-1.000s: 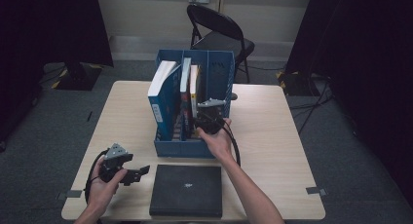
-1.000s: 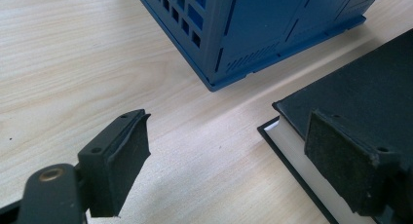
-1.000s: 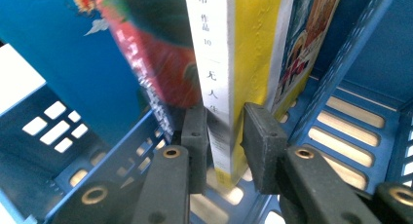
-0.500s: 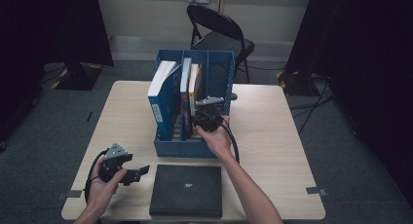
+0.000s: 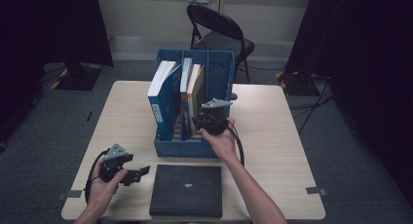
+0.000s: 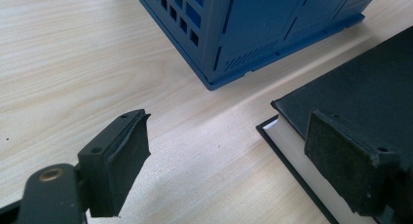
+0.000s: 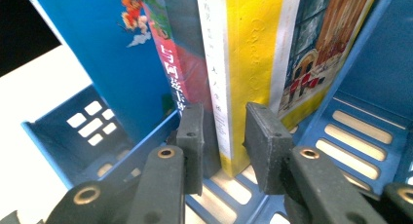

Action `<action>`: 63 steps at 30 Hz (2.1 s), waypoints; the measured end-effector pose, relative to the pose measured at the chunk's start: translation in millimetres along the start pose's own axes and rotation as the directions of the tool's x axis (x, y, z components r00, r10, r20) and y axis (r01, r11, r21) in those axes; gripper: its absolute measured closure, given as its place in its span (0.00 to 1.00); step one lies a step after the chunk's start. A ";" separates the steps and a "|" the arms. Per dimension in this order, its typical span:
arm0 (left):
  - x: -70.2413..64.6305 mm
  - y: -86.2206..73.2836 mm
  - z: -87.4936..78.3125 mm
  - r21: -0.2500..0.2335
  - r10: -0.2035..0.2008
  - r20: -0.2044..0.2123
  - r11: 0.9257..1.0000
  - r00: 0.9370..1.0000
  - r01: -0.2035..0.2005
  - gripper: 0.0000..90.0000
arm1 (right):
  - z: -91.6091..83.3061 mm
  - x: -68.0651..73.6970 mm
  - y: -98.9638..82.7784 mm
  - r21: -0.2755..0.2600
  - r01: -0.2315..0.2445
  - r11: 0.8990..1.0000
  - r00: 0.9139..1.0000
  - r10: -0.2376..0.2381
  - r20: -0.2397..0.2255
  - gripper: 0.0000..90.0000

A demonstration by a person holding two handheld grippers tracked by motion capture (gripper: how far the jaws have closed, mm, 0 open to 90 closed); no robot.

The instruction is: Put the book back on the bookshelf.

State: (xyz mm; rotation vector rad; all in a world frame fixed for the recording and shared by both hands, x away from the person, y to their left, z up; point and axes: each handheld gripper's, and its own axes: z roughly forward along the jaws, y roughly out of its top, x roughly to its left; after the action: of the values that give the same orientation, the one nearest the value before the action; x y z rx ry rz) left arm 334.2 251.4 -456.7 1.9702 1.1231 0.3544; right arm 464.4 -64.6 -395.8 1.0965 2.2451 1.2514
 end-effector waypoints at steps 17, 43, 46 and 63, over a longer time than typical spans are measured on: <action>-2.1 -0.7 2.2 0.015 0.010 0.005 1.000 1.000 -0.010 0.18 | -46.4 -2.3 -18.3 -0.038 0.011 0.999 0.998 -0.013 -0.066 0.60; -31.2 6.7 9.0 0.036 0.102 0.058 0.994 0.993 -0.105 0.22 | -130.6 -0.8 -99.8 0.028 0.021 0.999 0.998 -0.020 -0.053 0.43; -35.2 7.9 12.4 0.045 0.102 0.066 0.993 0.993 -0.105 0.24 | -129.9 2.6 -110.7 0.041 0.001 0.999 0.998 0.002 -0.062 0.42; -45.3 8.8 27.3 0.066 0.080 0.129 0.994 0.989 -0.089 0.25 | -107.7 23.0 -150.2 0.152 -0.014 0.988 0.992 0.032 -0.121 0.33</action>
State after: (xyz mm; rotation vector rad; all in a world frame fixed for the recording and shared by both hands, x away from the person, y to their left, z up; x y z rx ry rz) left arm 329.9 198.1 -460.4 2.0772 0.9870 0.2332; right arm 314.5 -154.7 -459.8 1.1301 2.4609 1.2044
